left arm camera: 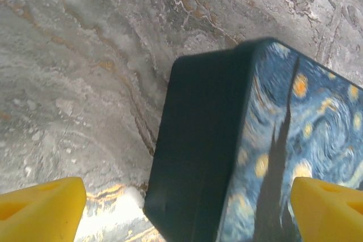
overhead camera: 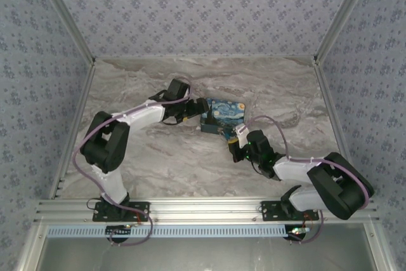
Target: Unlock the padlock with the key
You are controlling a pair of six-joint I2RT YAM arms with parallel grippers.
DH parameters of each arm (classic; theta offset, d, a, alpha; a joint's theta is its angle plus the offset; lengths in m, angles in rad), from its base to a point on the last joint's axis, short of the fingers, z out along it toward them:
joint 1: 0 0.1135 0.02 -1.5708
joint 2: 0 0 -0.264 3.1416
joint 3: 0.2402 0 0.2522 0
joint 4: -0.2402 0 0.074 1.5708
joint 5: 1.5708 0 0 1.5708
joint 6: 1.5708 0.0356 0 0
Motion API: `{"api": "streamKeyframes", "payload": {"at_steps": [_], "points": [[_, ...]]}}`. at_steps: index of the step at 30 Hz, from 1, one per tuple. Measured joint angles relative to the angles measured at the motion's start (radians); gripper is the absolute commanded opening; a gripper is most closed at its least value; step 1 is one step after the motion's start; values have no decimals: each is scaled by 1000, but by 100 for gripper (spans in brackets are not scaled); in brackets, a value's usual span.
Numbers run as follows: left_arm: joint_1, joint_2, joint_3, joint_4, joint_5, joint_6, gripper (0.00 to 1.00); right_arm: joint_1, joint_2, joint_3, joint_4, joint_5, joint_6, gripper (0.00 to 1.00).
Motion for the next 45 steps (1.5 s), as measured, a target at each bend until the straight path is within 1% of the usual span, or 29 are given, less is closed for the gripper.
{"api": "streamKeyframes", "payload": {"at_steps": [4,12,15,22,31,38,45], "points": [[11,47,41,-3,21,23,93,-11,0,0,-11,-10,14,0],[23,71,40,1,38,41,91,-31,0,0,-21,-39,34,0],[23,70,20,32,45,40,90,-42,1,0,-21,-57,40,0],[28,19,-111,175,56,10,89,-81,4,-2,-21,-119,59,0],[28,-98,-304,291,56,-45,89,-125,14,-13,-20,-224,85,0],[18,-167,-392,317,40,-78,89,-164,42,-13,-2,-303,121,0],[14,-180,-408,324,33,-97,89,-232,96,-5,22,-410,178,0]]}}
